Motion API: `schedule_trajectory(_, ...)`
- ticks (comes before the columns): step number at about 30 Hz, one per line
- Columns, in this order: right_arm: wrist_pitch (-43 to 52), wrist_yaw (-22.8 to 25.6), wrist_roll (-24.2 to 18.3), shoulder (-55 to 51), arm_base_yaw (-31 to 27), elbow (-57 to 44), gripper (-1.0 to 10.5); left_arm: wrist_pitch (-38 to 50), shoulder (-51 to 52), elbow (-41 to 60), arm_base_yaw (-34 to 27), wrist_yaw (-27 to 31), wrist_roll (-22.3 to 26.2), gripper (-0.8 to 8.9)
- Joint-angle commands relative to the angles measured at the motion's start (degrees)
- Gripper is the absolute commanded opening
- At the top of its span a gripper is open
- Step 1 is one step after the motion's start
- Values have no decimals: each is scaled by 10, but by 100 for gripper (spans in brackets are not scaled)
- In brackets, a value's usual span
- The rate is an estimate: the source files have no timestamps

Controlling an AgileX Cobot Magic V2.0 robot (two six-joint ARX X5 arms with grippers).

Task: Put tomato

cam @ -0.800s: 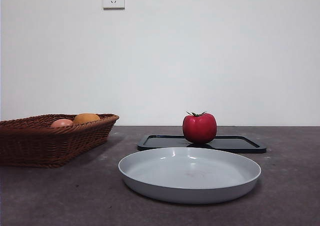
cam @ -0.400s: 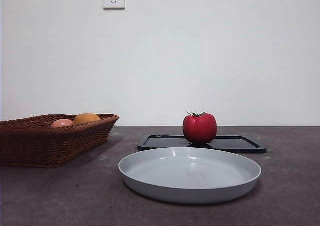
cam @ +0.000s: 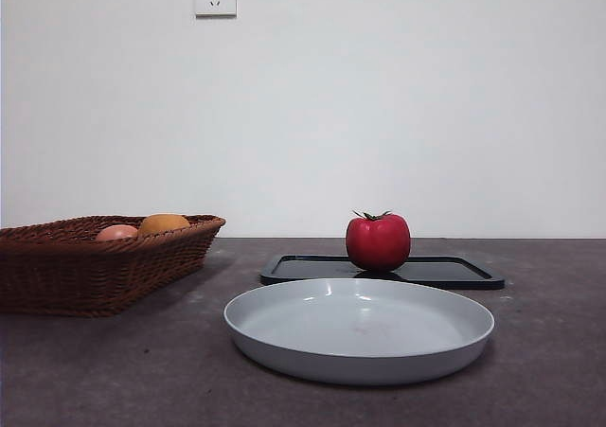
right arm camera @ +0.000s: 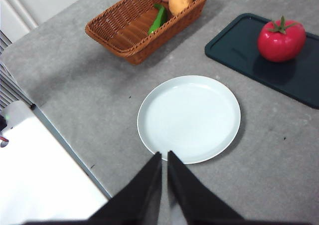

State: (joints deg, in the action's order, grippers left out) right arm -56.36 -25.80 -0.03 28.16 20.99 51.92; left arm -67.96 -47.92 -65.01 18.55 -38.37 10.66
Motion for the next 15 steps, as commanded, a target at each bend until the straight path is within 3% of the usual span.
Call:
schedule_trajectory(1, 7, -1, 0, 2, 3, 3, 6, 2, -3, -7, 2, -5, 5, 12)
schedule_trajectory(15, 7, -1, 0, 2, 3, 3, 6, 22, -2, -8, 2, -5, -5, 12)
